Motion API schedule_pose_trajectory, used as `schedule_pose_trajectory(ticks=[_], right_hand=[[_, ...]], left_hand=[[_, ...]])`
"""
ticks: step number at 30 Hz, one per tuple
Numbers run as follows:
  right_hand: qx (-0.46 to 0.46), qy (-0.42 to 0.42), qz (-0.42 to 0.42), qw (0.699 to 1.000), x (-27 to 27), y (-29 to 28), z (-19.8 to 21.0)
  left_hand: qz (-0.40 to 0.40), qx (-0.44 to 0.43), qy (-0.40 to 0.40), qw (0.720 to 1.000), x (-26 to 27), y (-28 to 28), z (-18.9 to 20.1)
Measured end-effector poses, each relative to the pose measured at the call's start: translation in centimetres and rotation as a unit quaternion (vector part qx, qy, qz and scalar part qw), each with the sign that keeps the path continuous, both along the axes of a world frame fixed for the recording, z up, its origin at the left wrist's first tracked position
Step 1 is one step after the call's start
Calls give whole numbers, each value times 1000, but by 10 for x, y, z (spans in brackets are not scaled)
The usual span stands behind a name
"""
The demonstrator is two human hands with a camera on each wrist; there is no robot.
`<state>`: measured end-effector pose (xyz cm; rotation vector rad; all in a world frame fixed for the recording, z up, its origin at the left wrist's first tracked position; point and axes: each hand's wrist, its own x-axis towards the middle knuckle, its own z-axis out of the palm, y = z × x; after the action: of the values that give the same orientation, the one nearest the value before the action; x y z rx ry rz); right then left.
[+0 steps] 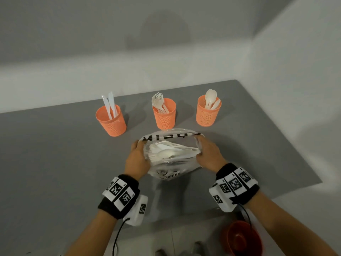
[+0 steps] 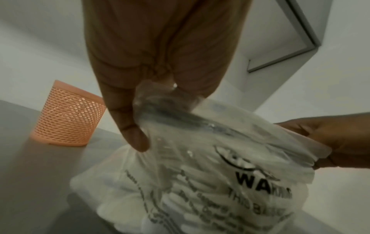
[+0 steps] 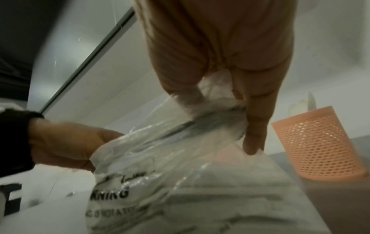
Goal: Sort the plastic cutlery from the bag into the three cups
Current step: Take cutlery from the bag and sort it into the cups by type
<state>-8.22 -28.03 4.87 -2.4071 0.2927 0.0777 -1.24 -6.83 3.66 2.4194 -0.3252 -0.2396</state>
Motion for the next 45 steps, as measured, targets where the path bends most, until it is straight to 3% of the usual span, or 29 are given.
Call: schedule_pose_trajectory(ticks=[3,5,8,10,12,14,16,19,23,29,38,45], right_hand=[[0,-20,-3,1000,2,-9,-3],[-20,22,21,999,4,-13,-6],[-110,63,33,991,6,-11,-4],[-227,-8,1,974,5,-3,6],[-281,-76,27,956,6,9,14],[-233,-79,92,965,9,18,14],[-173,-20,143,974,19,24,6],[-176,59,176,967,40,25,-5],[-183,57,172,966,60,20,-5],[-172,129,178,960,77,17,-4],[-165,130,153,966,77,11,-10],[-170,122,151,966,77,9,-16]], left_hand=[[-2,-12,-15,1000,6,-2,1],[15,15,15,1000,9,-3,-3],[31,45,47,997,10,-6,-6],[32,43,48,997,11,-8,-5],[33,32,45,998,13,-10,-3],[27,24,41,999,13,-12,0],[21,18,44,999,13,-13,1],[14,22,51,998,14,-13,2],[2,26,51,998,14,-13,5],[-10,23,46,999,14,-16,11],[-59,15,48,997,6,-25,16],[-46,11,50,998,5,-28,17]])
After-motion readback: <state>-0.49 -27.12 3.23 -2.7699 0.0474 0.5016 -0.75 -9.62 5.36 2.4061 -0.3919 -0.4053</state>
